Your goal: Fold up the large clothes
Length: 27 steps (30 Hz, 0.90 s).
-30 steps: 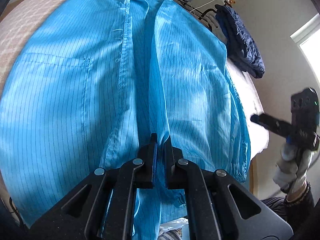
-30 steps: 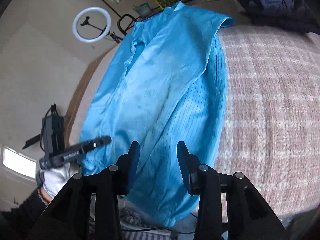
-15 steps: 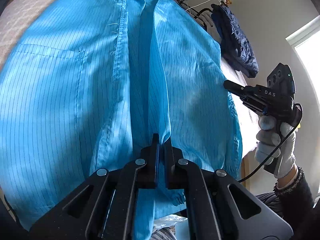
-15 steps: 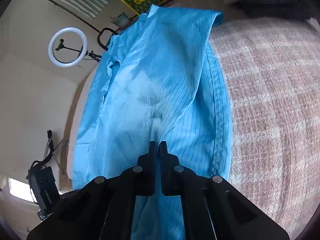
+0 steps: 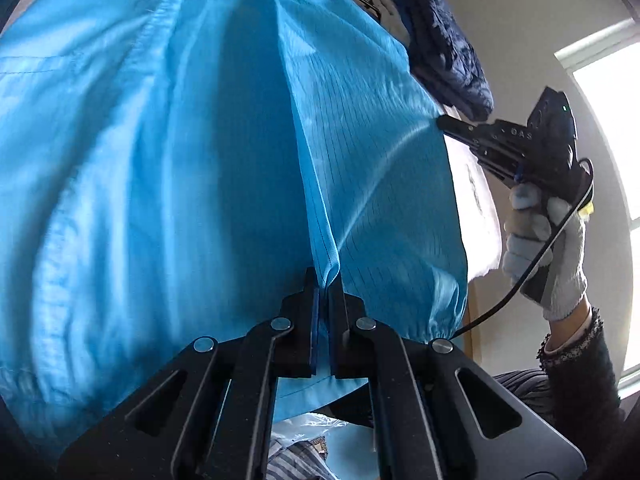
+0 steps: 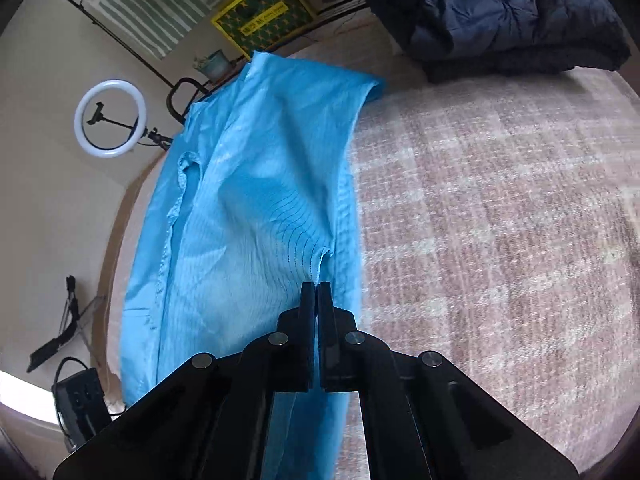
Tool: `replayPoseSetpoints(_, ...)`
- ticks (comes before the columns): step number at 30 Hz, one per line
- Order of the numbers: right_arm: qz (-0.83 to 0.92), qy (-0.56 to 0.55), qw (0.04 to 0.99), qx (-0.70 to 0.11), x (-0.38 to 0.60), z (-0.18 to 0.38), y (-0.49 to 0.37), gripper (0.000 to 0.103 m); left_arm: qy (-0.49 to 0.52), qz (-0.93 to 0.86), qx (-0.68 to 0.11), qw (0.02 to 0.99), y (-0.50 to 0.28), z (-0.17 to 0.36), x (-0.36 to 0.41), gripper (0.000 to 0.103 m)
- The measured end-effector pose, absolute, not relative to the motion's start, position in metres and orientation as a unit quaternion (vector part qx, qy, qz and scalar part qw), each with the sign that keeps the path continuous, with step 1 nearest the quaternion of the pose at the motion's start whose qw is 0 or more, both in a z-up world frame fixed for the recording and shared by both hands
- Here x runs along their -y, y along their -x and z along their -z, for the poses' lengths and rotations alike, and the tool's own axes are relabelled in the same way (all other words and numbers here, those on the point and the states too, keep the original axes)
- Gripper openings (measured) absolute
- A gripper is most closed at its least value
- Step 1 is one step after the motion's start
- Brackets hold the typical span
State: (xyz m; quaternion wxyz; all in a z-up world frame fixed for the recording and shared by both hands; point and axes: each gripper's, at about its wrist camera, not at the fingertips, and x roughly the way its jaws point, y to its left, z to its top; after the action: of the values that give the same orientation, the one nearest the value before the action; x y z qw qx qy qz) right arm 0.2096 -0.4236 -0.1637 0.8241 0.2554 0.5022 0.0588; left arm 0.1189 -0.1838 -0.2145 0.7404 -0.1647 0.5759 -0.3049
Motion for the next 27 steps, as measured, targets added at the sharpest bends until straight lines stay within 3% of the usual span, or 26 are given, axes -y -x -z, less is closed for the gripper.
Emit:
replayPoseSetpoints(11, -0.070, -0.189, 0.842, -0.501, 0.419, 0.138, -0.153, 0.003, 0.078, 0.305, -0.553, 0.771, -0.105, 0.199, 0.204, 0.001)
replayPoseSetpoints(12, -0.093, -0.181, 0.842, -0.500, 0.409, 0.133, -0.141, 0.006, 0.073, 0.300, -0.551, 0.775, -0.103, 0.198, 0.202, 0.002)
replayPoseSetpoints(14, -0.118, -0.170, 0.838, -0.505, 0.391, 0.131, -0.120, 0.021, 0.066, 0.289, -0.548, 0.782, -0.098, 0.194, 0.192, 0.008)
replayPoseSetpoints(15, -0.135, -0.167, 0.833, -0.510, 0.380, 0.135, -0.110, 0.021, 0.066, 0.286, -0.545, 0.786, -0.096, 0.192, 0.187, 0.012)
replayPoseSetpoints(20, -0.173, -0.081, 0.803, -0.564, 0.332, 0.168, -0.085, 0.021, 0.047, 0.286, -0.524, 0.801, -0.087, 0.184, 0.184, 0.014)
replayPoseSetpoints(26, -0.194, -0.130, 0.782, -0.578, 0.332, 0.175, -0.088, 0.021, 0.041, 0.287, -0.493, 0.820, -0.074, 0.166, 0.199, 0.014)
replayPoseSetpoints(27, -0.191, -0.123, 0.783, -0.579, 0.331, 0.175, -0.089, 0.016, 0.038, 0.294, -0.481, 0.825, -0.070, 0.157, 0.202, 0.014)
